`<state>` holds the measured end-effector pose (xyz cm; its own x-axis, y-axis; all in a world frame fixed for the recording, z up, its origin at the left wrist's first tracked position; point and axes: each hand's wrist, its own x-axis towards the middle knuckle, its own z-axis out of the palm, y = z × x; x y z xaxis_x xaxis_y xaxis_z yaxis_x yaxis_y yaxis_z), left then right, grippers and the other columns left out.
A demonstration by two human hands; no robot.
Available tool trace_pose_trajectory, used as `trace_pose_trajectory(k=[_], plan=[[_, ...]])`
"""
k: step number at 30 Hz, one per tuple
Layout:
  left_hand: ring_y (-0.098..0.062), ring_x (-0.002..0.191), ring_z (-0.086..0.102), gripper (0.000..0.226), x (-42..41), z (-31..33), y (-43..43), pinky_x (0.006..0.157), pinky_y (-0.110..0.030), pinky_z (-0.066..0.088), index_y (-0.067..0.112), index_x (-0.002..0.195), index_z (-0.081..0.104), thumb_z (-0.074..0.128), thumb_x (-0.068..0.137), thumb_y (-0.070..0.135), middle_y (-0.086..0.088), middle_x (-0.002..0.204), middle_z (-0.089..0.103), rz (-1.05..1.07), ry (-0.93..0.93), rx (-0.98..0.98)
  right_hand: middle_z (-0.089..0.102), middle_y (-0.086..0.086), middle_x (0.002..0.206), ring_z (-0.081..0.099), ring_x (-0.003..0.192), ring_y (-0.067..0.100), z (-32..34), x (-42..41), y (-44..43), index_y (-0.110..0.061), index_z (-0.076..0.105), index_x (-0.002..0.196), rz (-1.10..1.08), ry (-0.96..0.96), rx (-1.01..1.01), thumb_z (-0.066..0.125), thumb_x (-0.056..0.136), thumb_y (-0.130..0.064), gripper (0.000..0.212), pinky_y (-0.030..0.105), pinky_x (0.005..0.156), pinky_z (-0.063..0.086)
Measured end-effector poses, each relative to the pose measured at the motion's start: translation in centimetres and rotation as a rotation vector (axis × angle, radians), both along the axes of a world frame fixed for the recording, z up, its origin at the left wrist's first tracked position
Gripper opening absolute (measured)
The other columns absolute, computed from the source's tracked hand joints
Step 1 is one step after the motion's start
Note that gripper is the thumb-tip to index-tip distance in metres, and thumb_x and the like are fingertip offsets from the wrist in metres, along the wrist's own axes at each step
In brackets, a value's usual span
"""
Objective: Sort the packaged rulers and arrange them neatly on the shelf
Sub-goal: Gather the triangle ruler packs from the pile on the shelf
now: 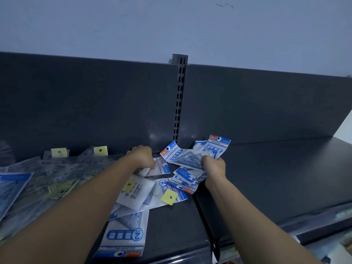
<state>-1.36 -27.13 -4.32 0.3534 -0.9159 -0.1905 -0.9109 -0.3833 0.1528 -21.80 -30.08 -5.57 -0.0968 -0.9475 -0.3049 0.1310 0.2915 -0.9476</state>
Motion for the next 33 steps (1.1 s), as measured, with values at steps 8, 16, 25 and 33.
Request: trace_pose_trajectory(k=[8,16,25,33], plan=[[-0.019,0.079,0.051,0.023,-0.2,0.8,0.3,0.069,-0.029,0.039,-0.003,0.101,0.068,0.066,0.086,0.014,-0.007,0.087,0.057,0.0,0.316,-0.049,0.065,0.013,0.103,0.067,0.085,0.031,0.2,-0.1,-0.1,-0.01,0.051,0.103,0.038,-0.057,-0.014,0.05,0.084,0.001,0.022,0.036,0.066,0.055],[-0.019,0.061,0.06,0.023,2.4,0.9,0.2,0.081,-0.036,0.043,0.016,0.065,0.061,0.065,0.087,0.01,0.002,0.062,0.069,0.166,0.685,-0.483,0.064,0.011,0.101,0.065,0.081,0.028,0.4,-0.4,0.1,-0.01,0.05,0.109,-0.047,-0.103,-0.024,0.048,0.085,0.0,0.025,0.03,0.057,0.05],[-0.018,0.113,0.053,0.035,0.3,0.3,0.8,0.095,-0.039,0.023,0.026,0.118,0.058,0.064,0.086,0.039,0.007,0.114,0.062,-0.081,-0.024,-0.021,0.066,0.01,0.104,0.067,0.084,0.028,0.8,-0.4,0.7,-0.01,0.052,0.114,-0.045,-0.144,-0.061,0.048,0.086,0.001,0.031,0.032,0.058,0.053],[-0.018,0.104,0.057,0.015,-0.2,0.6,0.4,0.09,-0.04,0.027,0.016,0.096,0.069,0.064,0.082,0.021,0.003,0.105,0.068,-0.056,0.008,0.051,0.065,0.013,0.106,0.067,0.086,0.03,0.4,-0.7,0.8,-0.008,0.052,0.109,0.011,-0.147,-0.047,0.047,0.085,0.004,0.028,0.036,0.064,0.056]])
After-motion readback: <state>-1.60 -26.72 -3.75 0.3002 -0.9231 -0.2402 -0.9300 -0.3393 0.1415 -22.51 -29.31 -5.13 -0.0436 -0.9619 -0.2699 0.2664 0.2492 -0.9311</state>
